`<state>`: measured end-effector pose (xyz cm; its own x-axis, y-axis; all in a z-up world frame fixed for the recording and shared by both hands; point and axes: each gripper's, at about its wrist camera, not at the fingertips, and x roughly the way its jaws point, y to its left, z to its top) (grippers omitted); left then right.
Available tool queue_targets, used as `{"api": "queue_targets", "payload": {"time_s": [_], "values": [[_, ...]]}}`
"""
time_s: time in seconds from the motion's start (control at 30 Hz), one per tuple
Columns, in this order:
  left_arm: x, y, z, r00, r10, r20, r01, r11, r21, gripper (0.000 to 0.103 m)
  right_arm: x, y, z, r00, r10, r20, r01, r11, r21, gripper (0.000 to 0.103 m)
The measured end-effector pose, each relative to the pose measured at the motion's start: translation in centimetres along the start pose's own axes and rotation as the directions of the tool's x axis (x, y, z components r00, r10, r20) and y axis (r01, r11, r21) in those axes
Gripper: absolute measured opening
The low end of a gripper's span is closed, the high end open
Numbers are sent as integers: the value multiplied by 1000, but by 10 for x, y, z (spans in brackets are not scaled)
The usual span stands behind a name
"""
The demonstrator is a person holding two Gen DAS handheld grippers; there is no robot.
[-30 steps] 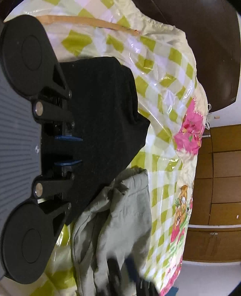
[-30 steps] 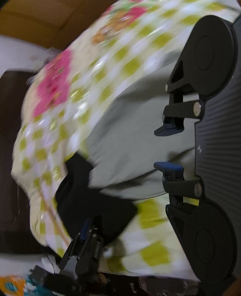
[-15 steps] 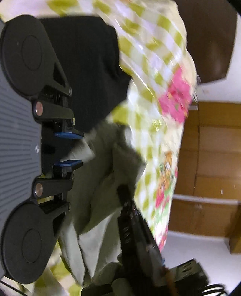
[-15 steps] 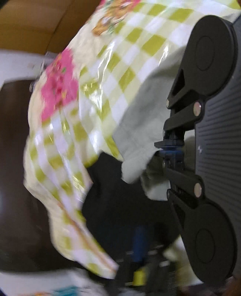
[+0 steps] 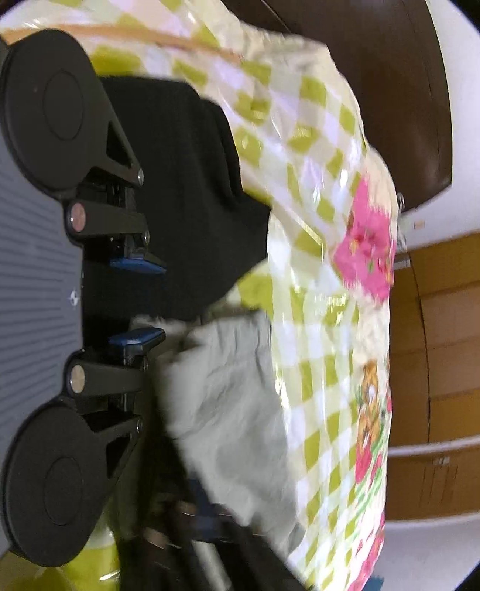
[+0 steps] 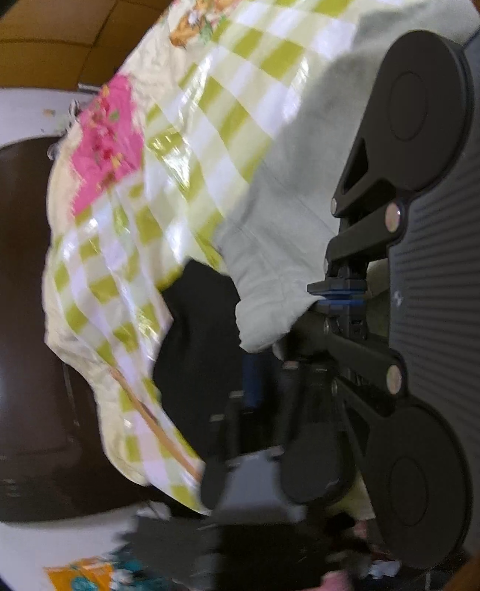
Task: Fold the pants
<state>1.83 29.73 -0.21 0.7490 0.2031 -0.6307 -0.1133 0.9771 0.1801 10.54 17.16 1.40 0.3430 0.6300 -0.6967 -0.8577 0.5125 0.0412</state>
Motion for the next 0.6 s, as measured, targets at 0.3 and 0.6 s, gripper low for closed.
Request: {"api": "queue_targets", "payload": {"time_s": [0.3, 0.6], "values": [[-44, 5, 5, 991, -55, 120, 65, 994, -87, 47, 27, 16, -14, 1000, 13, -27, -12, 1000, 14, 23], [-36, -61, 32, 955, -270, 125, 271, 962, 14, 47, -73, -62, -48, 990, -139, 29, 130, 970, 205, 33]]}}
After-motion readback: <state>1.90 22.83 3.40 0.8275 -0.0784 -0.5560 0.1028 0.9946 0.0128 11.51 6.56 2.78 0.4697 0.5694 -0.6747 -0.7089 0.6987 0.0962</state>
